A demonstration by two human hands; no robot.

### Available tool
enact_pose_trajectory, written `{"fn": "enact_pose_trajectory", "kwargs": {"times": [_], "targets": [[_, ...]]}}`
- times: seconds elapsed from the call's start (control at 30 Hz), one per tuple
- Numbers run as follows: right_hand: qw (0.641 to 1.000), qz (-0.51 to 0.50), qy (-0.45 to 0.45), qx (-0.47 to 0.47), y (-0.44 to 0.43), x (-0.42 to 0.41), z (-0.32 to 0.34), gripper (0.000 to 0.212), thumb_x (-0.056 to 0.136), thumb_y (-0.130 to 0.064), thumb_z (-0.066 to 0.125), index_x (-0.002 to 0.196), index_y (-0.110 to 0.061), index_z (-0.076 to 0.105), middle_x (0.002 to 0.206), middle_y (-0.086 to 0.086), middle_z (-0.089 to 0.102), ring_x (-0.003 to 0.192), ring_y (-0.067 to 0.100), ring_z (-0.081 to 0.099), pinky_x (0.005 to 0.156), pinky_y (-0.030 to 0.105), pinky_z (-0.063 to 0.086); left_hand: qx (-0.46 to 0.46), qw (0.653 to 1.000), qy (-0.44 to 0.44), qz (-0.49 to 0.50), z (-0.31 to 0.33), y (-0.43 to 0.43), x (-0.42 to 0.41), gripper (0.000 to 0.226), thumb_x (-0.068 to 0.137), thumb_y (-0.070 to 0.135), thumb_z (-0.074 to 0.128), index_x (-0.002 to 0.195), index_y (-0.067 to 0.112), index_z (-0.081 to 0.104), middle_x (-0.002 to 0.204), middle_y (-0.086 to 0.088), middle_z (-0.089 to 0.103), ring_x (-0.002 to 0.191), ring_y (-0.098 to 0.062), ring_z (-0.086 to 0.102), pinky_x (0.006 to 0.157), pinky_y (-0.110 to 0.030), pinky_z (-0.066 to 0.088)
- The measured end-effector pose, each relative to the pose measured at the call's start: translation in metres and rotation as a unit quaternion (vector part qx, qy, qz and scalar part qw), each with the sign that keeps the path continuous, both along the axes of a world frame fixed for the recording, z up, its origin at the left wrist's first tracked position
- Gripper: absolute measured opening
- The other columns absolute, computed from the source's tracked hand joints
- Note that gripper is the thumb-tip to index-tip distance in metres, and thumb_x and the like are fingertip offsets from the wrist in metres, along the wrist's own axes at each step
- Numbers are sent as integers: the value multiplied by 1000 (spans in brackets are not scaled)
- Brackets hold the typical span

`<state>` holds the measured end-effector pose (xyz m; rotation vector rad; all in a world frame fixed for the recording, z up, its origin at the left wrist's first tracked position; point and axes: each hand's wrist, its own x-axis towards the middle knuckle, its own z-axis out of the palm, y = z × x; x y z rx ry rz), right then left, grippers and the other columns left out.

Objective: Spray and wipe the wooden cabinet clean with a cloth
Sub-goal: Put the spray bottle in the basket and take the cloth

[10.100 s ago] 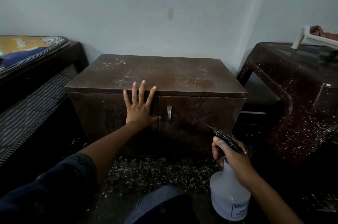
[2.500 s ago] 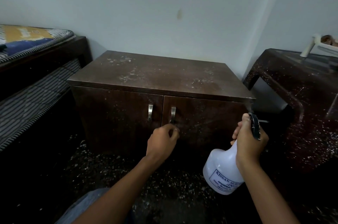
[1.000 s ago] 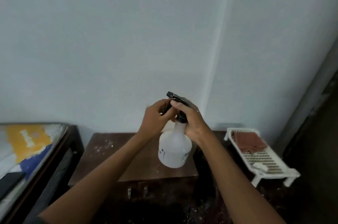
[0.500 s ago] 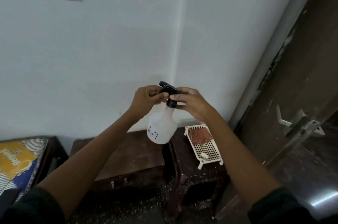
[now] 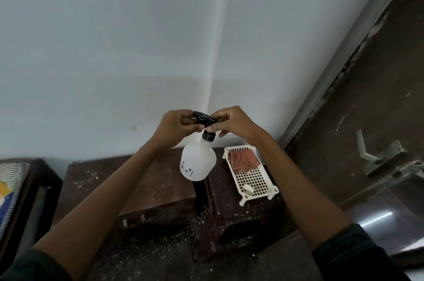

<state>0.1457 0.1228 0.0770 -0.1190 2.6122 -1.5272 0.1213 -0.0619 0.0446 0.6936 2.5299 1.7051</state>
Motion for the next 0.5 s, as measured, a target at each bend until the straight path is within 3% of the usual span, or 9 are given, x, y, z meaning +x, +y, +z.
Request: {"fn": "enact_pose_trajectory", "kwargs": {"times": [0.13,0.23,0.4,0.5], "targets": [[999,3,-27,31,17,-31,-24,21,72,-3,77,92,-6,71,78,-1,69,67,5,64,63,23,54,-42,999,-7,-30,-18,16,-31,21,72,8,76,90,16,70,65,17,65,54,10,59,59,-5,43],[996,8,-55,67,31,-48,-38,19,71,-2,77,89,-4,71,71,-3,66,66,10,63,67,27,55,-74,996,-30,-43,-36,31,-48,18,72,10,76,84,19,68,70,9,67,61,2,60,66,-18,48],[978,79,-57,186,63,-70,-76,21,69,-7,77,87,-4,67,82,3,65,77,17,61,71,33,50,-139,989,-32,-49,-74,74,-63,13,71,12,75,79,18,66,69,9,64,66,-8,59,64,-25,47],[965,116,-64,226,88,-81,-101,22,70,-9,76,87,-3,64,87,9,65,83,24,60,73,36,47,-151,987,-48,-33,-96,101,-66,15,70,12,75,82,8,67,74,-1,67,71,-17,61,65,-34,47]]}}
